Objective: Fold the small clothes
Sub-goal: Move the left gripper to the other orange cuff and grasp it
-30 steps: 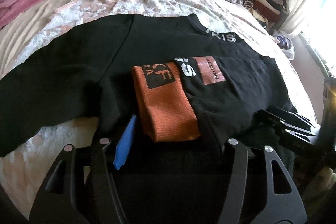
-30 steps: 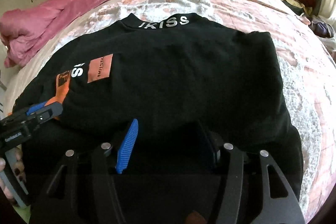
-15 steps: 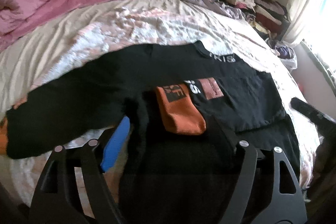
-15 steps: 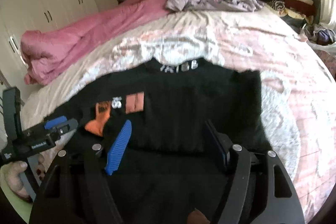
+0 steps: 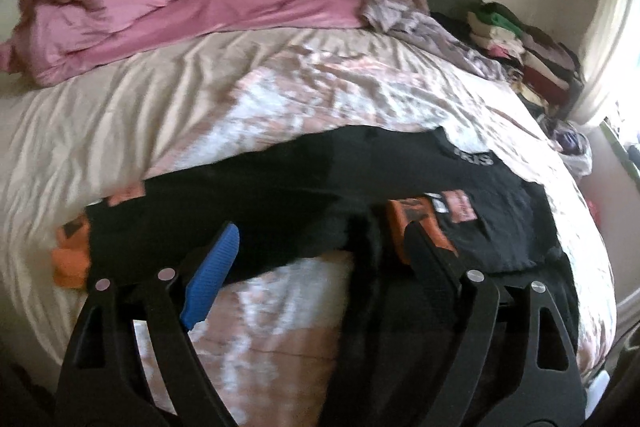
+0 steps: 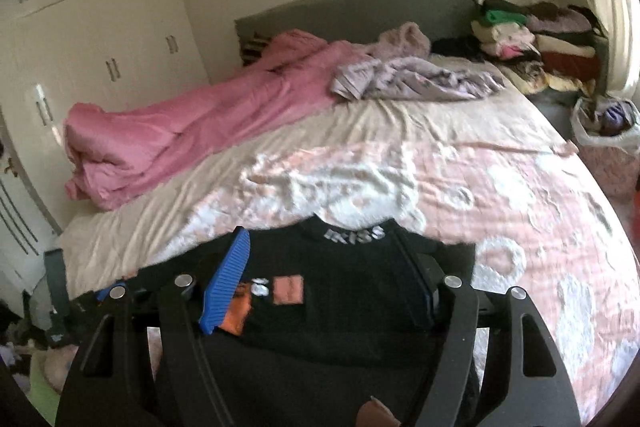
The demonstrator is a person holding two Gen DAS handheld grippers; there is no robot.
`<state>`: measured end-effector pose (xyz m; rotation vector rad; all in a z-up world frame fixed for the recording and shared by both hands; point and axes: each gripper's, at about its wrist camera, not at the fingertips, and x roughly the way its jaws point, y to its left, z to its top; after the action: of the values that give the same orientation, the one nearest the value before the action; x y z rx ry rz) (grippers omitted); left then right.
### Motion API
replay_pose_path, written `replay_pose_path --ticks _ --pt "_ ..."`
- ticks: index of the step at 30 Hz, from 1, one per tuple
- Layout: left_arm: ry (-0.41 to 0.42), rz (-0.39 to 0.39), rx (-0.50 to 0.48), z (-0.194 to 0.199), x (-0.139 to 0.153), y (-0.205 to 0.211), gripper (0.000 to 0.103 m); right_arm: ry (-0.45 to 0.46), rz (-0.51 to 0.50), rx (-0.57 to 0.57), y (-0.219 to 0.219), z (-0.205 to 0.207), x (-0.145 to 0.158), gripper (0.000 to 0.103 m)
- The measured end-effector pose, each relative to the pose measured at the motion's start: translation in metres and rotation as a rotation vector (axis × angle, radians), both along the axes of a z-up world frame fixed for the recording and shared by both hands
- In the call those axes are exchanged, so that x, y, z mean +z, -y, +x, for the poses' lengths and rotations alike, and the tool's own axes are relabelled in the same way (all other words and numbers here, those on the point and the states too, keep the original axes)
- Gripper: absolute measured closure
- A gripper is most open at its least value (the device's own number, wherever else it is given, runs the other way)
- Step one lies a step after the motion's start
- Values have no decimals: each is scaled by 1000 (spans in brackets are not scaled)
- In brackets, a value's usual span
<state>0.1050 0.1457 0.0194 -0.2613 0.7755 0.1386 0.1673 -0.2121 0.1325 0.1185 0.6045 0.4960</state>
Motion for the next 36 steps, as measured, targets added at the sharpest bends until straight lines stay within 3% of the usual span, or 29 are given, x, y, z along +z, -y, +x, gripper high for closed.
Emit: replay_pose_path --ticks 5,16,27,36 --pt "-5 4 70 -13 -1 -30 26 4 -7 73 -33 -1 -1 31" --pt "-31 -17 206 -38 -12 -90 26 -47 -91 235 -115 -9 -41 30" --pt "-26 -42 289 -58 -12 -128 26 -73 -143 296 -152 -12 -70 30" --pt "-71 -75 373 -71 -31 -162 26 -82 -175 341 -176 -13 -89 27"
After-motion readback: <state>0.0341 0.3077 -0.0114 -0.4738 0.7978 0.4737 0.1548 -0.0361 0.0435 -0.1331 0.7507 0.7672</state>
